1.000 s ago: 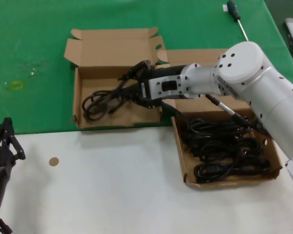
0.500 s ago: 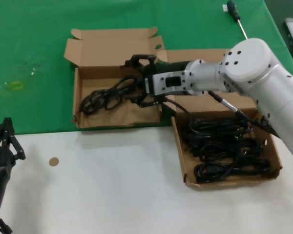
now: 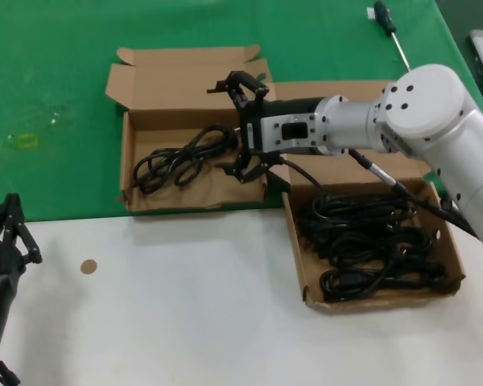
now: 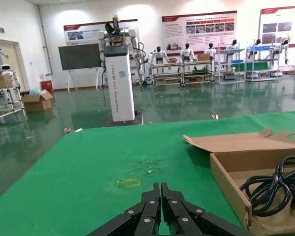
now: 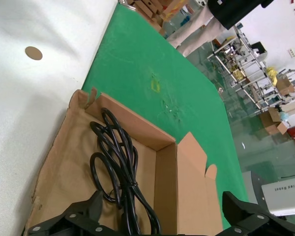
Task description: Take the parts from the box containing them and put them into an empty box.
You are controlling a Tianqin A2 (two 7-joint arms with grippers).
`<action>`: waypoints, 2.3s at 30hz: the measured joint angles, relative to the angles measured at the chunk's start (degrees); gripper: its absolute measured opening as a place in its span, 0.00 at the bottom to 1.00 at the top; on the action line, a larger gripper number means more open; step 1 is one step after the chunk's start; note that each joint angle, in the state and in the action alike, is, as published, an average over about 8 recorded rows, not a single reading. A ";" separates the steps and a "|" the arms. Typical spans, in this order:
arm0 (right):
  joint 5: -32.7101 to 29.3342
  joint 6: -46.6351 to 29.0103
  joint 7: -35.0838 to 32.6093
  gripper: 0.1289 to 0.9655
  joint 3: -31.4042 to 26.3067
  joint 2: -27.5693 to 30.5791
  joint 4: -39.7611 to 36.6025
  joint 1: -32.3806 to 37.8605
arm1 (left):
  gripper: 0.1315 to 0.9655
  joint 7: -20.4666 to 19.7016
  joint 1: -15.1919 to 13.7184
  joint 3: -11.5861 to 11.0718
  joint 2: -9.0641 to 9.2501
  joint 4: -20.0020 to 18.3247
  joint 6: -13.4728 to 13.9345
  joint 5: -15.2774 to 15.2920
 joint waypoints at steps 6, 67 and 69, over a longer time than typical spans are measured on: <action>0.28 0.51 0.38 0.85 0.35 0.05 0.59 -0.74 | 0.05 0.00 0.00 0.00 0.00 0.00 0.00 0.00; 17.91 34.17 26.09 1.00 22.72 2.91 37.82 -47.91 | 0.99 0.01 0.00 0.00 0.00 0.00 0.00 -0.02; 18.52 35.33 26.98 1.00 23.50 3.01 39.11 -49.54 | 1.00 0.01 0.00 0.00 0.00 0.00 0.00 -0.02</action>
